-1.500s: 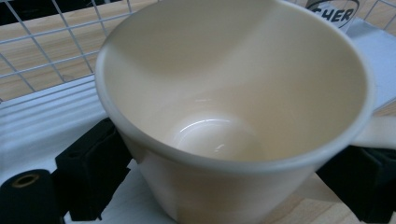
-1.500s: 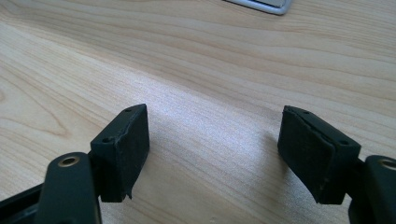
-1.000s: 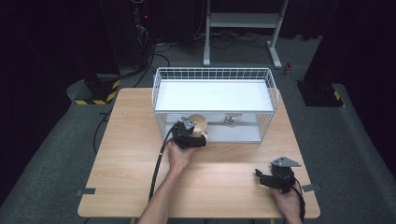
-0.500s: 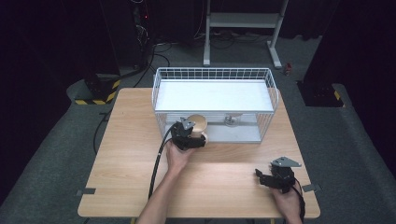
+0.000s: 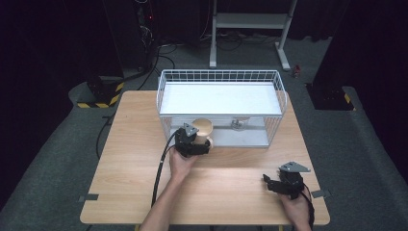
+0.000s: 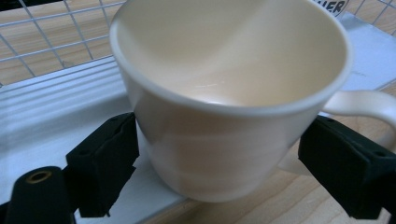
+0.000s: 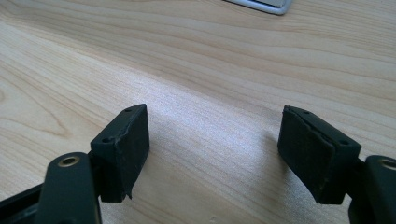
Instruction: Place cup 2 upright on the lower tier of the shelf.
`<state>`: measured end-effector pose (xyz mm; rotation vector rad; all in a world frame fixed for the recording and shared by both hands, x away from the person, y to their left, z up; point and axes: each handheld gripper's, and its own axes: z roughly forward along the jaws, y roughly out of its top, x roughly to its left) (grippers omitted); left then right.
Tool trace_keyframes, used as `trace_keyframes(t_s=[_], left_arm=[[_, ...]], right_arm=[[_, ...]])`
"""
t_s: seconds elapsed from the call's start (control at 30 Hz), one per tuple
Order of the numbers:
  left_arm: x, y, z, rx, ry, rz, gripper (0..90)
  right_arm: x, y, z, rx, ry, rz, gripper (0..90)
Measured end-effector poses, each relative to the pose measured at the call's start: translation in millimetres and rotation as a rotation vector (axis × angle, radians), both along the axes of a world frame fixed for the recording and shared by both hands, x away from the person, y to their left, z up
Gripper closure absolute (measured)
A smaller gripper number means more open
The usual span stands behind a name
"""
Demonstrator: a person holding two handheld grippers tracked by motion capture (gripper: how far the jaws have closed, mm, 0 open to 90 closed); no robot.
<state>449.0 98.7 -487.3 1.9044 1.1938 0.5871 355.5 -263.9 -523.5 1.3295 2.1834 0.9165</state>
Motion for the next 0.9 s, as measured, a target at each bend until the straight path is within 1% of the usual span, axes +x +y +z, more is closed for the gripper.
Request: trace_keyframes(t_s=[0.07, 0.13, 0.33, 0.37, 0.5, 0.73, 0.83, 0.9], left_arm=[[-2.1, 0.5, -0.3, 0.006, 0.004, -0.003, 14.9], [-4.8, 1.5, -0.9, 0.006, -0.007, -0.002, 16.5], [-10.7, 2.2, -3.0, 0.02, -0.015, 0.005, 21.5], [-11.5, 2.0, -3.4, 0.021, -0.011, 0.007, 22.0], [-11.3, 1.4, -4.9, 0.031, -0.007, 0.018, 24.5], [-8.5, -0.1, -6.5, 0.034, -0.023, 0.044, 29.5], [-6.5, -0.7, -7.8, 0.041, -0.02, 0.054, 32.1], [-4.8, -0.9, -8.8, 0.036, -0.021, 0.064, 34.1]], right_arm=[[0.0, 0.0, 0.0, 0.0, 0.0, 0.0, 25.2], [0.0, 0.0, 0.0, 0.0, 0.0, 0.0, 25.2], [0.0, 0.0, 0.0, 0.0, 0.0, 0.0, 25.2], [0.0, 0.0, 0.0, 0.0, 0.0, 0.0, 25.2], [0.0, 0.0, 0.0, 0.0, 0.0, 0.0, 25.2], [0.0, 0.0, 0.0, 0.0, 0.0, 0.0, 25.2], [-0.4, 0.3, 0.1, 0.002, 0.002, -0.001, 25.2], [-0.4, 0.3, 0.1, 0.002, 0.002, -0.001, 25.2]])
